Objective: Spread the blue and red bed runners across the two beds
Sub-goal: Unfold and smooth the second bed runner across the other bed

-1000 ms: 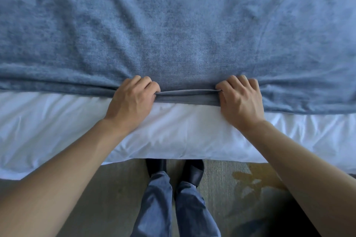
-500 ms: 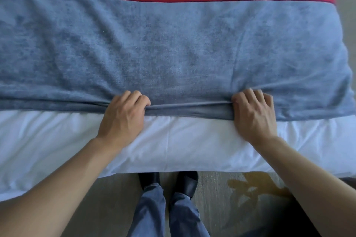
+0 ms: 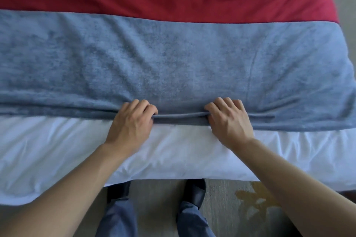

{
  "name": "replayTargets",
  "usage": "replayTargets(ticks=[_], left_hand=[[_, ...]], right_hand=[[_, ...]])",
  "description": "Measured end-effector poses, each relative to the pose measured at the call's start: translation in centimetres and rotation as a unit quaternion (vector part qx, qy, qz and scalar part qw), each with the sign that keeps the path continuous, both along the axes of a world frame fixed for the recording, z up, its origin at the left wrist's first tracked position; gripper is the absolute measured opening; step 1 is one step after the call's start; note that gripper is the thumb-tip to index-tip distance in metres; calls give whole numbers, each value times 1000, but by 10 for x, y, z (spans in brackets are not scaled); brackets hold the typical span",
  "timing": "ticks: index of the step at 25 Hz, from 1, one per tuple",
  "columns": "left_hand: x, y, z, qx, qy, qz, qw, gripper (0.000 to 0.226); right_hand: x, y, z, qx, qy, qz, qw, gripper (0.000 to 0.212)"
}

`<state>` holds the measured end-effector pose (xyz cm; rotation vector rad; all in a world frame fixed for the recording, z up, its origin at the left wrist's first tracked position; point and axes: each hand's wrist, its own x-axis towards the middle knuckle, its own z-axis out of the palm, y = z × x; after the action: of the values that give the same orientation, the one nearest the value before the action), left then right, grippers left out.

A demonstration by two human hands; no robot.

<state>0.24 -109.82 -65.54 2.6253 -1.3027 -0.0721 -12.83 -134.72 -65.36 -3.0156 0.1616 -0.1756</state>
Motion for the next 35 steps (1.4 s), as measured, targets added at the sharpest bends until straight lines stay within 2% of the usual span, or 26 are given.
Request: replayTargets(ticks=[4, 9, 13, 15, 20, 22, 23, 25, 27, 31, 35], left_hand=[[42, 68, 2, -12, -29, 6, 1000, 2], [90, 118, 3, -52, -59, -25, 997, 8], [123, 155, 2, -57, -42, -28, 997, 7], [138, 161, 2, -58, -18, -26, 998, 9], [151, 159, 8, -106, 159, 32, 981, 7], [154, 157, 8, -104, 176, 59, 977, 7], [153, 157, 7, -100, 161, 75, 979, 8], [147, 152, 10, -82, 76, 91, 990, 12], [132, 145, 12, -85, 29, 68, 994, 16], [86, 132, 7, -81, 48, -30, 995, 9], [79, 112, 6, -66, 46, -13, 997, 12]], right_hand=[[43, 74, -3, 26, -1, 14, 1000, 9], [95, 169, -3, 56, -4, 14, 998, 7], [120, 210, 1, 60, -25, 1, 998, 9], [119, 211, 4, 54, -35, -18, 998, 9], [111, 215, 10, 54, -21, -65, 996, 8], [110, 213, 9, 60, -23, -75, 995, 9], [107, 213, 7, 62, -29, -77, 995, 9], [102, 212, 4, 61, -46, -68, 995, 6], [95, 212, 2, 55, -53, -59, 995, 7], [101, 211, 2, 70, -60, -66, 994, 10], [113, 209, 6, 118, -71, -90, 986, 10]])
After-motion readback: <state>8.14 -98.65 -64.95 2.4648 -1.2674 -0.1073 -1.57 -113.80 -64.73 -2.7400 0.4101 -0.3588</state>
